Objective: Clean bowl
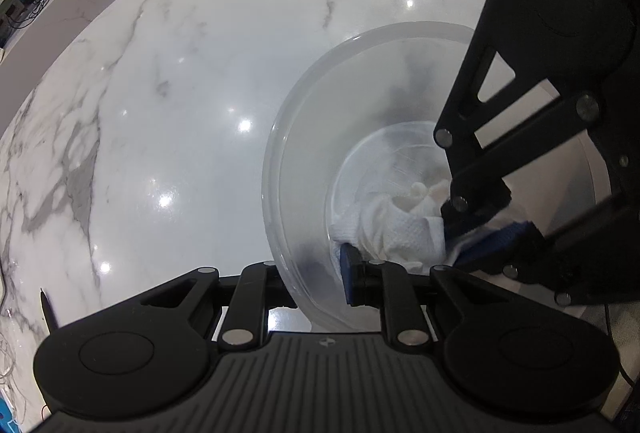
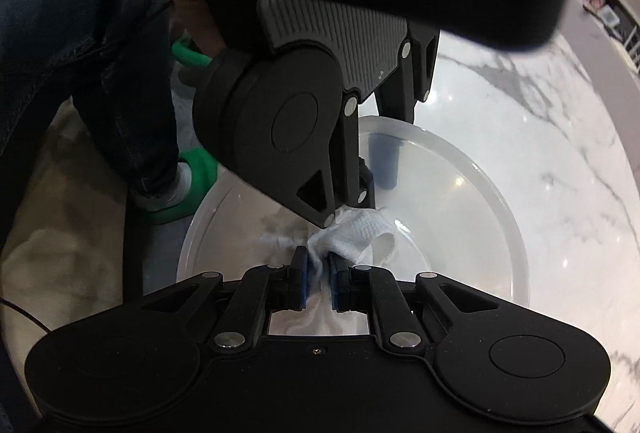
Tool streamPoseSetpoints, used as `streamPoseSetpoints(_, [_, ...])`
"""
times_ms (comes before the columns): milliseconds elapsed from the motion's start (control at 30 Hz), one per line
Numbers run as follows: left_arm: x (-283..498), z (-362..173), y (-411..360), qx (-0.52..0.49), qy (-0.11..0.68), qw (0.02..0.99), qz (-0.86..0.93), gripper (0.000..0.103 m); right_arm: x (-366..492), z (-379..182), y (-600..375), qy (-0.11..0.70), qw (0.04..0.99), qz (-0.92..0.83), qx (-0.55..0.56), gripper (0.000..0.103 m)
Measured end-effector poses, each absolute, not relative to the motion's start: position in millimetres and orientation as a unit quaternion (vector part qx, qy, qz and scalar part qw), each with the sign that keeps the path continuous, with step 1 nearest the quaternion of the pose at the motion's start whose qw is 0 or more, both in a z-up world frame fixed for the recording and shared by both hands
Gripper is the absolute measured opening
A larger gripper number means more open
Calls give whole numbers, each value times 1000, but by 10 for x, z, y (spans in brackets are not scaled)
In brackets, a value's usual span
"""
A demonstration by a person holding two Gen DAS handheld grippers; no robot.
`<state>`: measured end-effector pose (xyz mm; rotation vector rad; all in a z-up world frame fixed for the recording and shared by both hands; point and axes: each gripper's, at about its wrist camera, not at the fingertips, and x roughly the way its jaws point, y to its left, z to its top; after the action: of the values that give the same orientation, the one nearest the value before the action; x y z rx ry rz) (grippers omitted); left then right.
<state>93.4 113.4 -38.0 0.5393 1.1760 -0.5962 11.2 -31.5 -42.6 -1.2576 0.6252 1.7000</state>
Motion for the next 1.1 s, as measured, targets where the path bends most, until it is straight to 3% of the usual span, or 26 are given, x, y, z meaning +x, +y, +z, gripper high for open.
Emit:
streamPoseSetpoints(233, [971, -385, 1331, 247, 538, 758, -273, 16, 217, -434, -209, 342, 455, 657, -494, 10])
streamPoseSetpoints(600, [1015, -436, 1564, 243, 536, 761, -271, 17, 96, -487, -211, 320, 466, 606, -560, 10])
streamPoseSetpoints(1100, [751, -446, 1773, 247, 536, 758, -277, 17, 290, -520, -290, 314, 508, 568, -566, 10])
